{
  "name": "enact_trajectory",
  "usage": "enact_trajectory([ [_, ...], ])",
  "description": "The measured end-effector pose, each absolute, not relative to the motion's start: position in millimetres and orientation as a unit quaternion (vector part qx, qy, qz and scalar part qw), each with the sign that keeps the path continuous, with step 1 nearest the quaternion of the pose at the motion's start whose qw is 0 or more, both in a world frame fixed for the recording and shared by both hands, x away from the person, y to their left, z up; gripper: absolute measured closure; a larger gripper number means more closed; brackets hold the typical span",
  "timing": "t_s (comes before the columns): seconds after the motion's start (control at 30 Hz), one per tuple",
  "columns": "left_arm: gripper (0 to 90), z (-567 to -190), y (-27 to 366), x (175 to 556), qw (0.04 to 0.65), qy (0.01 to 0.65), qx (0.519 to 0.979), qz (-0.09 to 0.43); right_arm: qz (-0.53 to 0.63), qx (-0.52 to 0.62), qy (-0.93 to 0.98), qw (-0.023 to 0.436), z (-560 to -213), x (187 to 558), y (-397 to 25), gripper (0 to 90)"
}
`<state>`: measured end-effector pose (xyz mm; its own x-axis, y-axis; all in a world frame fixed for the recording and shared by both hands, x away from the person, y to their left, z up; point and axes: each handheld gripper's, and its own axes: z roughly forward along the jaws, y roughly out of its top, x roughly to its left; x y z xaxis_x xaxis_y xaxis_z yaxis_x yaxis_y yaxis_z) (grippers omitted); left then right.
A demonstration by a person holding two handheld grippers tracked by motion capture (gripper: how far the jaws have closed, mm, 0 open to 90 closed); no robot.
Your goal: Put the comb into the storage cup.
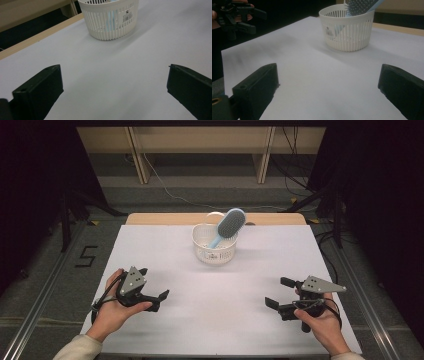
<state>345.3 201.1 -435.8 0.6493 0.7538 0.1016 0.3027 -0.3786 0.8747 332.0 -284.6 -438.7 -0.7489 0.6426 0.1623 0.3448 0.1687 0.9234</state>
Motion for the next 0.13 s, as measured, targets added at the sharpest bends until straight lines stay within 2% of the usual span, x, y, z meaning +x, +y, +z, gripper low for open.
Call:
enact_trajectory([
  [0.13,0.1,-436.8,201.4,345.9,0.445,0.335,0.792,0.251,0.550,0.328,0.756,0.134,-440.2,332.7,-285.3,3.8],
])
